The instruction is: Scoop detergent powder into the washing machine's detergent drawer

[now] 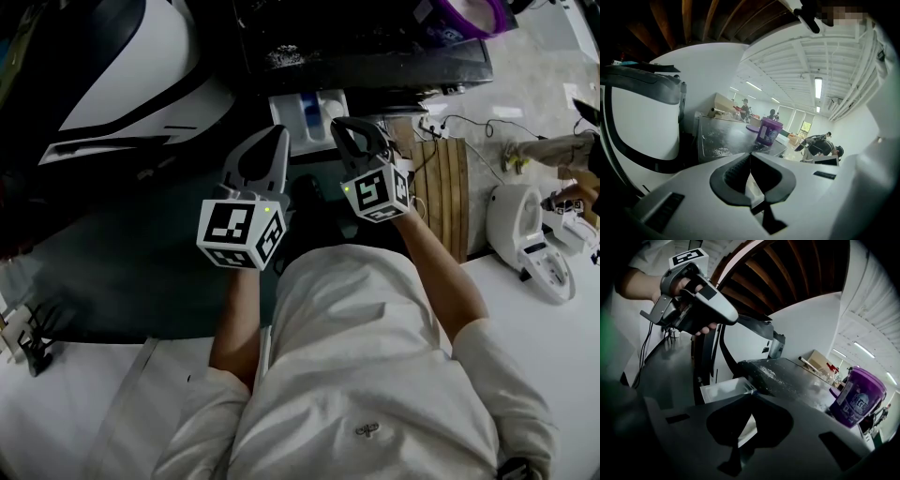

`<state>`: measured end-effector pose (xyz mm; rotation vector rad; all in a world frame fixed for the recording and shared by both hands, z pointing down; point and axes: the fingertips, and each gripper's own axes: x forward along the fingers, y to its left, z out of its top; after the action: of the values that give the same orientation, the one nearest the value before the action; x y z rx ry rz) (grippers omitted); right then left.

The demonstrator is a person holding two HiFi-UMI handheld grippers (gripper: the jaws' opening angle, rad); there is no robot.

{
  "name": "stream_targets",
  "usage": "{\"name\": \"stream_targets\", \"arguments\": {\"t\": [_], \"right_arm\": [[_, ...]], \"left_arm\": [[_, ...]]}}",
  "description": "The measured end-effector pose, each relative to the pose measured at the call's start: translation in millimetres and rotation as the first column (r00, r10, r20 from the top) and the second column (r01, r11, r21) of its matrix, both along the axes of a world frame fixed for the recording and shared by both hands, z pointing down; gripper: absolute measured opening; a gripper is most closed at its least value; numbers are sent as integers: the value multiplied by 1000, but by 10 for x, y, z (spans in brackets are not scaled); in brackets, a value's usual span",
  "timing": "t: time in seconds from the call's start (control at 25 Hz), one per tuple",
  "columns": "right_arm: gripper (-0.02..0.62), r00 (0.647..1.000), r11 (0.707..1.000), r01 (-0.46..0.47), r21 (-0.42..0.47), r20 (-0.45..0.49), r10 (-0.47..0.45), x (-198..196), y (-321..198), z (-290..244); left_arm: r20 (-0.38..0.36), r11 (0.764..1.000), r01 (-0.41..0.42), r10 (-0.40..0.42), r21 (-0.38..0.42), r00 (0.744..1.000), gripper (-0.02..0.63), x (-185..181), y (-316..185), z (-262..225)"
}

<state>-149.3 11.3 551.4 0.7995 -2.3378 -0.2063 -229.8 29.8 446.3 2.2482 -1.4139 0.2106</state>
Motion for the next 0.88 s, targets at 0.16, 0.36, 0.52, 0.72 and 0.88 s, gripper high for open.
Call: {"name": "stream_targets", "arguments": {"t": [0.16, 0.36, 0.52, 0.72, 0.88], "right_arm": [[8, 996, 994, 57, 89, -76, -50, -21, 62, -66], [8, 973, 964, 154, 216, -205, -109, -63, 191, -121], [8, 970, 960, 156, 235, -219, -104, -59, 217, -122], [8, 970, 957, 155, 246, -222, -100, -54, 208, -147], [8, 978, 964, 128, 231, -192, -84, -43, 189, -176]], "left_arm": [[-1, 1000, -3, 3, 0, 1000, 18, 24, 28, -7], [-5, 1000, -2, 2, 3, 1000, 18, 38, 39, -27], [-1, 1000, -5, 5, 6, 1000, 18, 31, 58, -35], [1, 1000, -2, 2, 8, 1000, 18, 14, 79, -34], [1, 1000, -5, 5, 11, 1000, 18, 12, 84, -43]]}}
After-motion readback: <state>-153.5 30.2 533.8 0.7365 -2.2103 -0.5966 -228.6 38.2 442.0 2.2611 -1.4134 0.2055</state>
